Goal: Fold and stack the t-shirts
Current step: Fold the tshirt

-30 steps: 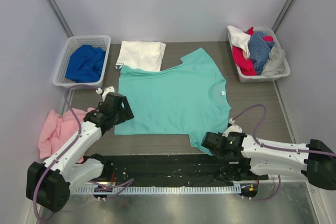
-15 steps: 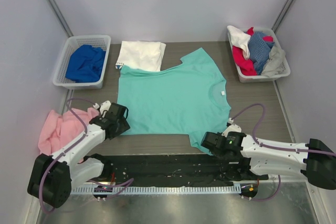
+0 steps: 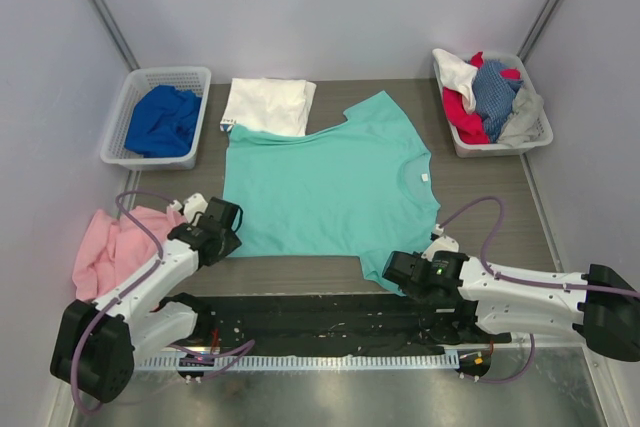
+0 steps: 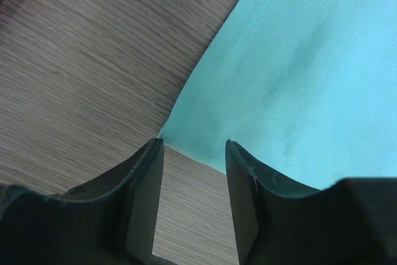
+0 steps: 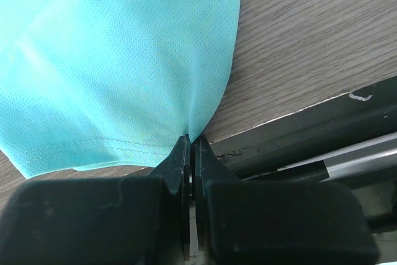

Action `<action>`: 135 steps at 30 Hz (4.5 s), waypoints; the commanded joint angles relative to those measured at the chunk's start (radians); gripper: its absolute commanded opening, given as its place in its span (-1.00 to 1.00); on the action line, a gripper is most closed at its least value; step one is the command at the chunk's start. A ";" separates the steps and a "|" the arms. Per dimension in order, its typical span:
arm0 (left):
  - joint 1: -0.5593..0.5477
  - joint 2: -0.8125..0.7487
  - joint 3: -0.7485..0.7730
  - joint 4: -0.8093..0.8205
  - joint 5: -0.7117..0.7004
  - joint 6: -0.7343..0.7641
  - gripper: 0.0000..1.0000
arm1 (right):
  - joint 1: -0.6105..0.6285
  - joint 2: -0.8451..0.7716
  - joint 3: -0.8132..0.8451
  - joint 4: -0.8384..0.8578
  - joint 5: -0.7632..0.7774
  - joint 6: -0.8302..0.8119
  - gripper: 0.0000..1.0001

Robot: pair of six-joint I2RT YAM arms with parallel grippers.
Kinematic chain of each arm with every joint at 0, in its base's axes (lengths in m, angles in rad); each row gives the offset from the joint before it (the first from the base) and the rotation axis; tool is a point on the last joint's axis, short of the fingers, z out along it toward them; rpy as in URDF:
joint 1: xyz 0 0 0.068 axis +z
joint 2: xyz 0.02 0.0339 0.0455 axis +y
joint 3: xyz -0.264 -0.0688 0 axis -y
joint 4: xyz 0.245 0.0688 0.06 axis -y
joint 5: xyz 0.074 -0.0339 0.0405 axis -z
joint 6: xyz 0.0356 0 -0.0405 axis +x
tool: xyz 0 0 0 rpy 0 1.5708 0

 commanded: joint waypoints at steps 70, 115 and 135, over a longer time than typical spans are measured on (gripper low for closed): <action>0.045 0.293 0.369 0.139 -0.124 0.105 -1.00 | -0.498 0.205 0.494 0.169 0.338 -0.694 -0.99; 0.148 0.553 0.495 0.233 -0.054 0.168 -1.00 | -0.709 0.770 0.845 0.438 0.178 -0.946 -0.98; 0.163 0.626 0.542 0.233 -0.048 0.176 -1.00 | -0.746 0.833 0.888 0.455 0.143 -0.957 -0.98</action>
